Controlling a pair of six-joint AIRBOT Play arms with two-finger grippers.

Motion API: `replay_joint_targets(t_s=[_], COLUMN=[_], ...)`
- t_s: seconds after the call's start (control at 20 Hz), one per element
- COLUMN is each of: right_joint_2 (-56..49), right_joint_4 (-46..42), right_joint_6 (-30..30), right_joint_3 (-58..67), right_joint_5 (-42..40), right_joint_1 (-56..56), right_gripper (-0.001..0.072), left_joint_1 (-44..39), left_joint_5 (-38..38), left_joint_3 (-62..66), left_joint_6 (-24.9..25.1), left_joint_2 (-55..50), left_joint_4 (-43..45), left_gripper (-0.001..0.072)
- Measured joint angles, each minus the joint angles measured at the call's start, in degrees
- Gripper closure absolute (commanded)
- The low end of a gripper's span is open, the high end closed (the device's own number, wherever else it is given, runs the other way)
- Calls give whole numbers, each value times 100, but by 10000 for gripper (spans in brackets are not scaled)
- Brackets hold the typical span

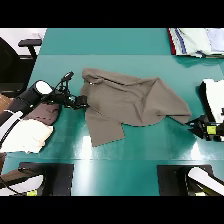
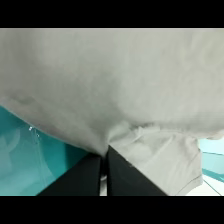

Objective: Fold the shirts.

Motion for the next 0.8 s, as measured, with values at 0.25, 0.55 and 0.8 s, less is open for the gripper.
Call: replay_joint_targets(t_s=[0.25,0.55,0.8], right_joint_2=[-350,-437,-446], right_joint_4=[295,247,267], right_joint_6=[17,146,173], right_joint_3=[208,341,358], right_joint_5=[-470,-839,-1012], right_joint_1=[577,820,881], right_gripper=[345,564,697], left_joint_1=[0,0,0], left_joint_5=[-2,-35,-116], left_joint_3=[7,7,7], left_joint_6=[2,0,0], left_joint_2=[0,0,0], left_joint_4=[-4,-4,-2], left_gripper=[682,682,682])
